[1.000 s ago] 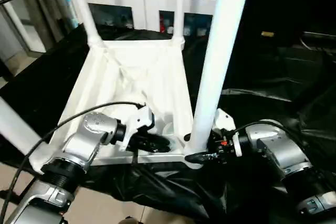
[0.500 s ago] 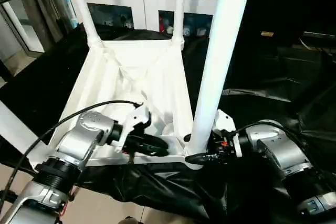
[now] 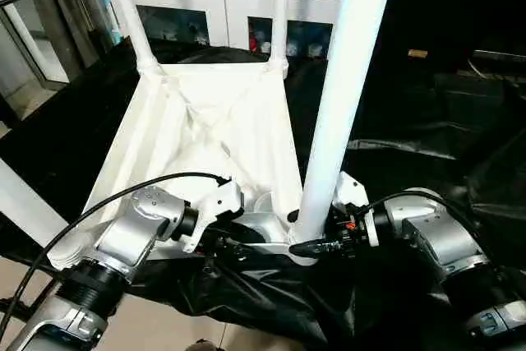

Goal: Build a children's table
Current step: Rotate leg to tighten

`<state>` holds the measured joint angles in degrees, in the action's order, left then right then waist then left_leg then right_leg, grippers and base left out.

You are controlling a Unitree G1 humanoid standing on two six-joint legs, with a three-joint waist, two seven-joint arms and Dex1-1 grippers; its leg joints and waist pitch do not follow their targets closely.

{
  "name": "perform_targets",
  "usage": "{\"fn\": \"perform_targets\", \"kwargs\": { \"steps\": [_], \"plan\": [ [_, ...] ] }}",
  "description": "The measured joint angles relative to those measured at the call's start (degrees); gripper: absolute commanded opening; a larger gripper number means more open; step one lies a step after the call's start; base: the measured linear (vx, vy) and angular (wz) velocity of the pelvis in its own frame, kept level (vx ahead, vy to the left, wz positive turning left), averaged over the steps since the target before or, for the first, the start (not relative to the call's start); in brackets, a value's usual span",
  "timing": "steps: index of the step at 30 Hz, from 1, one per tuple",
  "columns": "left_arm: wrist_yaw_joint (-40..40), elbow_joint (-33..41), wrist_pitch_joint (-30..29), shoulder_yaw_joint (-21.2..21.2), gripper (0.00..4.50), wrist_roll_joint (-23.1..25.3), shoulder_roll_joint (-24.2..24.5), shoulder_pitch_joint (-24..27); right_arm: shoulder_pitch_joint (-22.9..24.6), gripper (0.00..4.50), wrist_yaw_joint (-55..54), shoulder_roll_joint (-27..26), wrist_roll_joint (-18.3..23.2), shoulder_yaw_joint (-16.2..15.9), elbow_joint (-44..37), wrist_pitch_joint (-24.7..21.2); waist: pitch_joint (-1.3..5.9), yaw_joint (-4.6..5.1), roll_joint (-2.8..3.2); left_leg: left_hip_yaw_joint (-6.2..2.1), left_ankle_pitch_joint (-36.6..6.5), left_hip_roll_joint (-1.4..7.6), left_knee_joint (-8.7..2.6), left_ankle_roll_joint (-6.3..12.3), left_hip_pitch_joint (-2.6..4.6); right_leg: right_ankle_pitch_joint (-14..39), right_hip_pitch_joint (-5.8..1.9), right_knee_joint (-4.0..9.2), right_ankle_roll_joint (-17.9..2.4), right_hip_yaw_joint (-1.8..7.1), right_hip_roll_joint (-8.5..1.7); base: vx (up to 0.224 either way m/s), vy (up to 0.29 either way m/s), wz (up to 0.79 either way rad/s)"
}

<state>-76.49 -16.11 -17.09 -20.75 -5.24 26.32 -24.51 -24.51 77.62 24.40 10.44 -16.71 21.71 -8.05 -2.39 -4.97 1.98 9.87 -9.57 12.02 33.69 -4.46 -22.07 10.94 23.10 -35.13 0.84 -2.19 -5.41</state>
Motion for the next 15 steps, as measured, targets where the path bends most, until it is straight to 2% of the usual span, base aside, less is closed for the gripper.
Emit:
{"fn": "perform_targets", "kwargs": {
  "steps": [5,7,12,13,15],
  "plan": [
    [0.6,0.01,-0.12,0.02,1.58,-0.08,0.0,-0.01,0.01,2.67,-0.03,0.0,0.01,-0.02,0.0,-0.02,0.0,0.0,0.01,0.0,0.0,0.0,0.01,0.0,0.02,0.0,0.0,-0.06,0.0,0.0,0.0,0.0,0.0,0.0],
    [0.57,-0.01,-0.27,0.11,1.3,-0.82,-0.11,0.03,0.01,2.67,-0.02,0.0,0.02,-0.02,-0.01,-0.03,0.0,0.0,0.0,0.0,0.0,0.0,0.03,0.0,0.01,0.0,0.0,-0.06,0.0,0.0,0.0,0.0,0.0,0.0],
    [0.13,-0.04,-0.24,0.39,1.1,-1.96,-0.91,0.38,0.01,2.67,0.01,0.03,0.08,-0.1,-0.05,-0.06,0.0,0.0,0.0,0.0,0.0,0.0,0.09,0.0,0.0,0.0,0.0,-0.05,0.0,0.02,0.0,0.0,0.0,0.0],
    [-0.19,-0.04,-0.28,0.39,0.85,-1.96,-0.82,0.53,0.01,2.67,0.0,0.03,0.1,-0.11,-0.05,-0.06,0.0,-0.01,0.0,0.0,0.0,0.0,0.09,0.0,0.0,0.0,0.0,-0.05,0.0,0.01,0.0,0.0,0.0,0.0],
    [-0.09,-0.04,-0.36,0.66,0.8,-2.02,-0.79,0.73,0.02,2.66,0.04,0.01,0.11,-0.2,-0.09,-0.09,0.0,0.0,0.0,0.0,0.0,0.0,0.09,0.0,0.0,0.0,0.0,-0.05,0.0,0.02,0.0,0.0,0.0,0.0]
  ]
}}
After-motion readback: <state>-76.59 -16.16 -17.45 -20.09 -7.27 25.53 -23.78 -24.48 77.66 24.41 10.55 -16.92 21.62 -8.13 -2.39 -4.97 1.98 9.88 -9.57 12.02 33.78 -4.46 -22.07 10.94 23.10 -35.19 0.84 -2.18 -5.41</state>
